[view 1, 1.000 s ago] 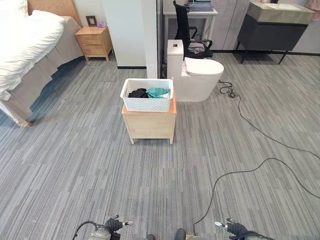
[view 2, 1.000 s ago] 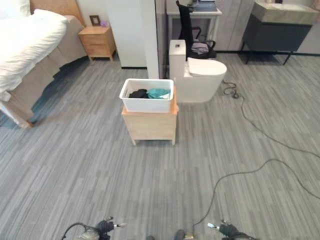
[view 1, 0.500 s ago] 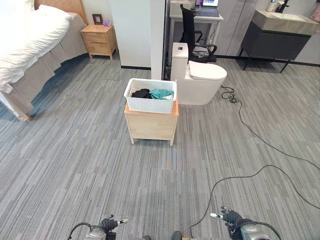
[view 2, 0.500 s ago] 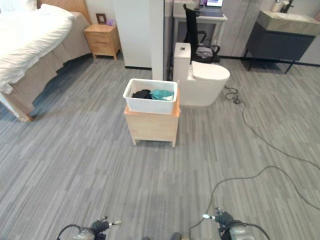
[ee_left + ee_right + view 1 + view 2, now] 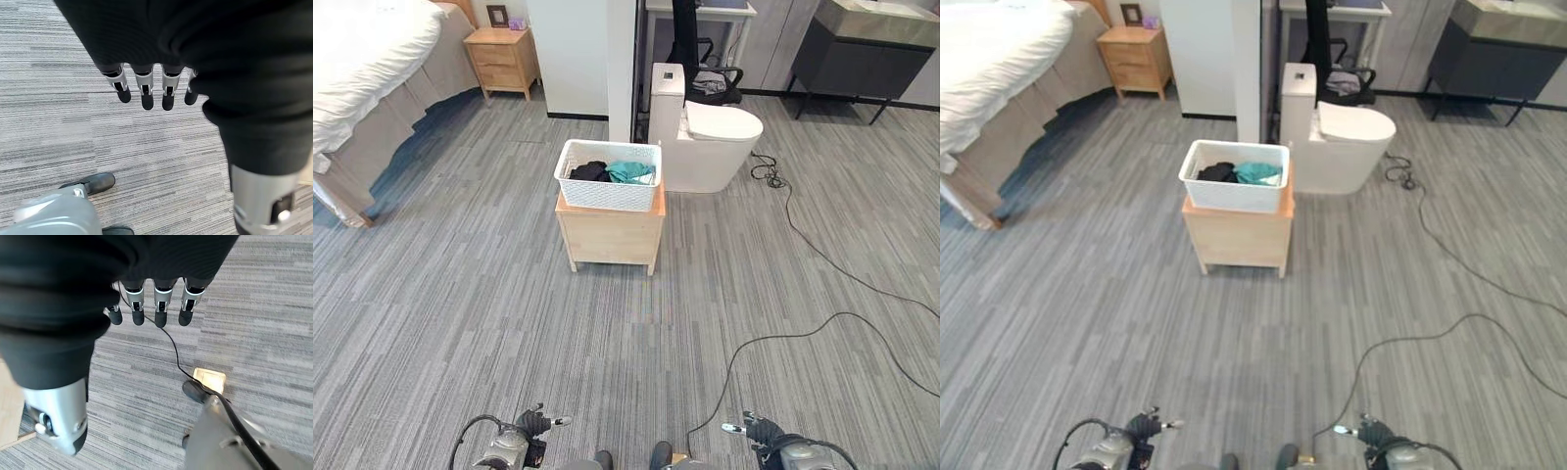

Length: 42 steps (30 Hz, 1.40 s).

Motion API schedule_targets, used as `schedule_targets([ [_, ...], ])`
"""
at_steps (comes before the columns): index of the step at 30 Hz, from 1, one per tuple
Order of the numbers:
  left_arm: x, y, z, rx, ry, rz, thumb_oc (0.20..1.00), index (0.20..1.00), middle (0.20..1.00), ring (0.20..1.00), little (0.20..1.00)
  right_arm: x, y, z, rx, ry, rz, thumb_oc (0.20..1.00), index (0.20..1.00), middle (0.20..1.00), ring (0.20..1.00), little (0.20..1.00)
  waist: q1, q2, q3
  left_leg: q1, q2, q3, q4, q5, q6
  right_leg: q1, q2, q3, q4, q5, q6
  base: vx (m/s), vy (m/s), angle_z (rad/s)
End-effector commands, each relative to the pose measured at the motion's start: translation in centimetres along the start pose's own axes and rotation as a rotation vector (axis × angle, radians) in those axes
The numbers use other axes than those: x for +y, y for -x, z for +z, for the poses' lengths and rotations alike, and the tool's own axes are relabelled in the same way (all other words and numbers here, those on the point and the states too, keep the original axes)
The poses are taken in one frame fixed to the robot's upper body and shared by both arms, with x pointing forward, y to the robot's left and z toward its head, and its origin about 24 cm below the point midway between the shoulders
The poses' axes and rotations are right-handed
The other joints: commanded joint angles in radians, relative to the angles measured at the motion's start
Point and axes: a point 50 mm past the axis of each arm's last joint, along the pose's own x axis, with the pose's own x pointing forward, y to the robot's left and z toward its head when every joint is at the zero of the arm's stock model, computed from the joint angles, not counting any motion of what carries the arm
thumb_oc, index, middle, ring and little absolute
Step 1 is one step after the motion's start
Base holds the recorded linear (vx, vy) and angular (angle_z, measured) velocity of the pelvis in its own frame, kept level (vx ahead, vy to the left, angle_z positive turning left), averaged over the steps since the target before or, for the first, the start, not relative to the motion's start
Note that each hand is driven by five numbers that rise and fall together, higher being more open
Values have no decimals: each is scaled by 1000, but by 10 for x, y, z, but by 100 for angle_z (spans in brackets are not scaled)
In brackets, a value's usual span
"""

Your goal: Grab the laundry basket,head to the washer,open it,put in the laundry and shut it.

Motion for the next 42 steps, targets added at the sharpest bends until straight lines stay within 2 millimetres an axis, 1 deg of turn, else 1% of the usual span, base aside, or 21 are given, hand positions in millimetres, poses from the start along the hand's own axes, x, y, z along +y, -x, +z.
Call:
schedule_targets([
  [1,5,-2,18,-65,-27,21,1000,1000,1000,1000,1000,1,-2,9,-22,30,-3,1000,1000,1000,1000,1000,-9,-36,7,11,-44,-85,-65,33,-7,170,-102,26,-97,113,157,83,57,4],
  [8,2,-2,25,-86,-120,7,1000,1000,1000,1000,1000,1,-1,6,-8,27,2,1000,1000,1000,1000,1000,-19,-29,9,11,-63,-84,-44,11,12,146,-126,37,-22,117,174,56,91,-1],
  [12,1,-2,38,-131,-174,-3,1000,1000,1000,1000,1000,-3,-1,17,-56,19,3,1000,1000,1000,1000,1000,-40,-5,56,31,-99,-96,-13,-17,54,11,-182,97,267,292,196,25,206,-1],
  [14,6,-2,35,-121,-197,5,1000,1000,1000,1000,1000,-4,-1,27,-101,32,6,1000,1000,1000,1000,1000,-64,31,92,41,-92,-103,29,-31,65,-89,-157,133,428,289,188,97,183,-4],
  [15,8,-2,33,-110,-198,9,1000,1000,1000,1000,1000,-6,-1,30,-112,32,3,1000,1000,1000,1000,1000,-77,44,91,49,-88,-111,31,-26,61,-119,-122,149,435,257,182,108,98,-2],
  [16,8,-2,33,-110,-198,9,1000,1000,1000,1000,1000,-6,-1,30,-112,33,3,1000,1000,1000,1000,1000,-77,43,92,50,-89,-111,31,-27,61,-120,-123,150,439,254,182,129,19,9],
  [17,9,-2,31,-102,-200,13,1000,1000,1000,1000,1000,-7,0,32,-120,32,4,1000,1000,1000,1000,1000,-91,43,85,58,-93,-119,30,-23,56,-131,-82,165,398,217,172,236,-1,11],
  [18,17,-1,26,-88,-196,32,1000,1000,1000,1000,1000,-8,0,33,-129,51,8,1000,1000,1000,1000,1000,-89,40,84,85,-105,-111,22,-32,44,-126,-114,80,264,195,162,286,-11,9],
  [19,20,-1,24,-84,-192,36,1000,1000,1000,1000,1000,-10,1,37,-145,66,3,1000,1000,1000,1000,1000,-88,39,82,88,-106,-105,19,-44,38,-130,-138,47,200,190,162,274,-36,-2],
  [21,24,0,24,-87,-192,44,1000,1000,1000,1000,1000,-15,2,43,-169,81,-11,1000,1000,1000,1000,1000,-108,36,84,99,-111,-124,25,-56,23,-167,-124,90,88,214,168,194,-70,-4],
  [23,30,1,23,-93,-192,60,1000,1000,1000,1000,1000,-17,4,48,-199,85,-16,1000,1000,1000,1000,1000,-119,27,93,120,-116,-130,31,-71,8,-185,-125,137,-44,276,190,237,-96,13],
  [24,32,1,20,-87,-180,67,1000,1000,1000,1000,1000,-17,4,49,-204,86,-18,1000,1000,1000,1000,1000,-117,29,99,131,-110,-130,33,-81,2,-187,-139,122,-85,305,202,239,-121,31],
  [26,36,3,9,-52,-146,80,1000,1000,1000,1000,1000,-19,5,45,-191,98,-20,1000,1000,1000,1000,1000,-116,23,99,151,-101,-131,35,-89,-7,-193,-159,89,-133,335,212,255,-134,29],
  [31,36,5,-11,9,-86,76,1000,1000,1000,1000,1000,-19,5,26,-127,99,-14,1000,1000,1000,1000,1000,-126,11,65,218,-71,-161,38,-90,-32,-167,-132,89,-123,351,194,302,-163,30],
  [33,35,7,-22,44,-85,70,1000,1000,1000,1000,1000,-18,6,18,-102,125,0,1000,1000,1000,1000,1000,-129,16,33,236,-24,-179,60,-40,-66,-142,-80,56,-108,323,169,371,-273,28],
  [35,36,8,-24,52,-72,71,1000,1000,1000,1000,1000,-21,7,18,-105,127,-3,1000,1000,1000,1000,1000,-129,17,29,213,-6,-180,127,29,-99,-118,-52,35,-103,294,148,279,-227,4],
  [37,39,7,-19,35,-59,77,1000,1000,1000,1000,1000,-23,8,24,-131,147,-8,1000,1000,1000,1000,1000,-125,2,40,133,23,-149,282,126,-141,-77,-36,11,-108,260,122,219,-252,-14],
  [39,43,5,-5,-9,-77,87,1000,1000,1000,1000,1000,-27,10,33,-167,171,-24,1000,1000,1000,1000,1000,-113,-29,72,24,48,-99,476,194,-153,-30,-38,-4,-123,230,92,140,-278,-1],
  [40,44,5,3,-28,-83,92,1000,1000,1000,1000,1000,-30,11,37,-184,174,-34,1000,1000,1000,1000,1000,-110,-42,88,-18,62,-62,556,197,-147,-12,-39,-10,-126,220,78,83,-193,6],
  [41,44,5,3,-28,-83,92,1000,1000,1000,1000,1000,-30,11,37,-184,174,-35,1000,1000,1000,1000,1000,-110,-40,88,-21,64,-62,561,194,-147,-13,-37,-10,-126,220,78,75,-165,5],
  [42,48,4,13,-55,-94,103,1000,1000,1000,1000,1000,-32,13,45,-215,193,-42,1000,1000,1000,1000,1000,-106,-52,107,-54,78,-20,590,177,-140,-4,-35,-20,-124,200,69,82,-117,-4],
])
